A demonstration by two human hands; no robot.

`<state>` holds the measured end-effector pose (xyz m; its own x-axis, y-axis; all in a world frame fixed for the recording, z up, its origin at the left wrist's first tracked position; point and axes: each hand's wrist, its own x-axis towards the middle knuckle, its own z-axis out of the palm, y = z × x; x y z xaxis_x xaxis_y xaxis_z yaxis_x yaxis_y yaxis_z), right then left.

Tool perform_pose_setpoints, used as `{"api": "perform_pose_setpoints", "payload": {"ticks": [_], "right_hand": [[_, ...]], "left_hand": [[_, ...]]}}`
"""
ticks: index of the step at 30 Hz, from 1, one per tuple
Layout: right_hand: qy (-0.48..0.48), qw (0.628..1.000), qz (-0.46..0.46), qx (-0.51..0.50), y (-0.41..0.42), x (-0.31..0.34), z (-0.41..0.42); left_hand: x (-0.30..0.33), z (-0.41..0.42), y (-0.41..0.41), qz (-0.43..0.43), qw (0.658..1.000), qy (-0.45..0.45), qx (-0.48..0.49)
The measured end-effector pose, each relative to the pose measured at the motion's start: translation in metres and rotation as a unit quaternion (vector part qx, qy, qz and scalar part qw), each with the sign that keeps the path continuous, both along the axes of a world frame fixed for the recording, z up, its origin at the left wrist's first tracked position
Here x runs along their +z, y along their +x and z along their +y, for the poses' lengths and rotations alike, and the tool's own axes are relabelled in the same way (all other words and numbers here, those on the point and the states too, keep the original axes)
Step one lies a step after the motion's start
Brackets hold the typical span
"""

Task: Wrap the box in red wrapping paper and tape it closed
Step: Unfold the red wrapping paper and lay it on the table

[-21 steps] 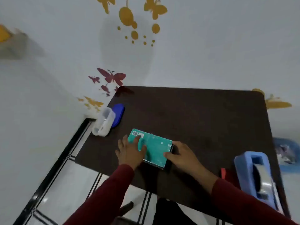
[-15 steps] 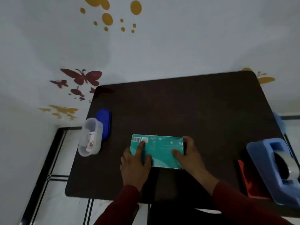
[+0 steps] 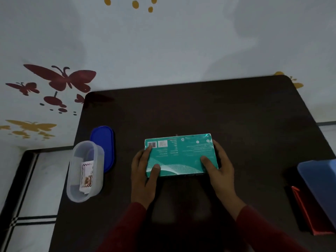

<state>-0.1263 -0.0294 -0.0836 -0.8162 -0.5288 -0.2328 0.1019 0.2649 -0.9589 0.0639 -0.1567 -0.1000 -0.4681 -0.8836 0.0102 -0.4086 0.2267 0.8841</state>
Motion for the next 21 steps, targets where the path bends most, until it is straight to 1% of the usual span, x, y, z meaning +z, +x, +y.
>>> {"api": "perform_pose_setpoints", "payload": {"ticks": [4,8,13,18,21], "right_hand": [[-0.063,0.998,0.004,-0.023,-0.001,-0.019,-0.01],[-0.11,0.993,0.006,-0.038,-0.004,-0.032,-0.023],[-0.14,0.987,0.014,-0.072,-0.005,-0.045,-0.032],[-0.157,0.985,0.037,-0.069,-0.005,-0.053,-0.032],[-0.155,0.985,0.058,-0.053,-0.005,-0.055,-0.029]], "left_hand": [[-0.011,-0.011,-0.007,0.047,0.999,-0.027,0.004],[-0.025,-0.014,-0.01,0.092,0.994,-0.054,0.034],[-0.036,-0.017,-0.007,0.112,0.992,-0.048,0.036],[-0.039,-0.019,-0.005,0.166,0.986,-0.009,0.031],[-0.042,-0.021,-0.004,0.166,0.985,-0.033,0.035]]}}
